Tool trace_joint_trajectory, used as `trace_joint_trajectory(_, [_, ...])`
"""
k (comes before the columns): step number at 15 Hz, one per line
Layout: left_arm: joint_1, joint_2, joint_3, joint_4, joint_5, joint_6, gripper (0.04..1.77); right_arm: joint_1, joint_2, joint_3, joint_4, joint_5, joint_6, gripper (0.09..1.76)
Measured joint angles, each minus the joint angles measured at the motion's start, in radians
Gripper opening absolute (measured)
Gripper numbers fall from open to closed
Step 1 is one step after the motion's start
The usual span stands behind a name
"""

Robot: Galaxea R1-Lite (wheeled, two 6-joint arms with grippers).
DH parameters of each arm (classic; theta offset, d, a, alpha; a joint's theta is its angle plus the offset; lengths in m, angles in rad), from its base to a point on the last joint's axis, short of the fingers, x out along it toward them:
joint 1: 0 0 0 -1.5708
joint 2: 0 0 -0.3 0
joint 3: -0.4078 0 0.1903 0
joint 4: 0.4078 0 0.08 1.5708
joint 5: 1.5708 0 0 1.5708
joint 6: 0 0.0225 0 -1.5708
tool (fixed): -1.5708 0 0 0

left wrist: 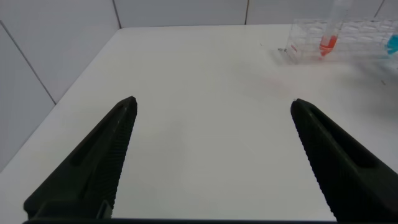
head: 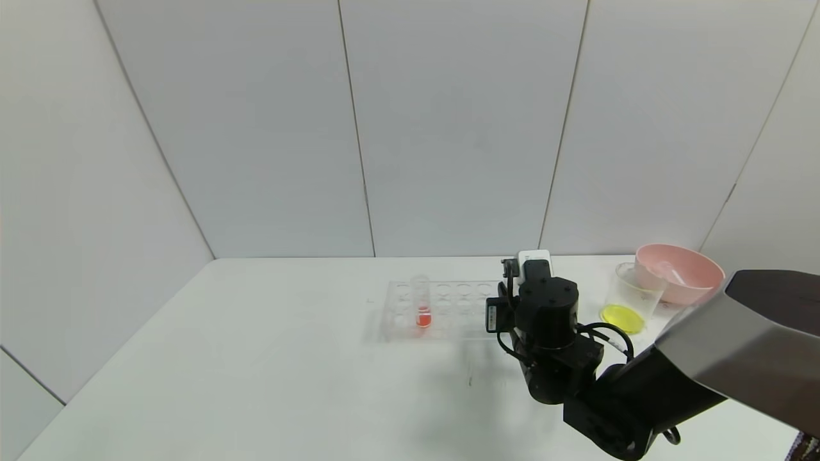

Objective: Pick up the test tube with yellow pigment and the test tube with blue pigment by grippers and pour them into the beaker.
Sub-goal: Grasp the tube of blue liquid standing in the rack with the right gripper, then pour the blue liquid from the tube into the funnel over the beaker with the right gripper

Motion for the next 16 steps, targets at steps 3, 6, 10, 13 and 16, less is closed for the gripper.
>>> trace_joint_trajectory(3, [0.0, 0.0, 0.0, 0.0, 0.0, 0.0, 1.76, 0.0, -0.009, 0.004, 0.0, 0.0, -0.011, 0.48])
trace_joint_trajectory(6, [0.0, 0.0, 0.0, 0.0, 0.0, 0.0, 1.76, 0.0, -0.033, 0.006, 0.002, 0.001, -0.031, 0.48])
trace_joint_trajectory(10, [0.0, 0.0, 0.0, 0.0, 0.0, 0.0, 1.76, 0.007, -0.097, 0.006, 0.004, 0.002, -0.097, 0.48])
trace_joint_trajectory(13, [0.0, 0.0, 0.0, 0.0, 0.0, 0.0, 1.76, 0.009, -0.142, 0.0, 0.005, 0.026, -0.132, 0.48])
trace_joint_trajectory(16, [0.0, 0.0, 0.0, 0.0, 0.0, 0.0, 1.76, 0.017, -0.17, 0.004, 0.004, 0.043, -0.134, 0.48])
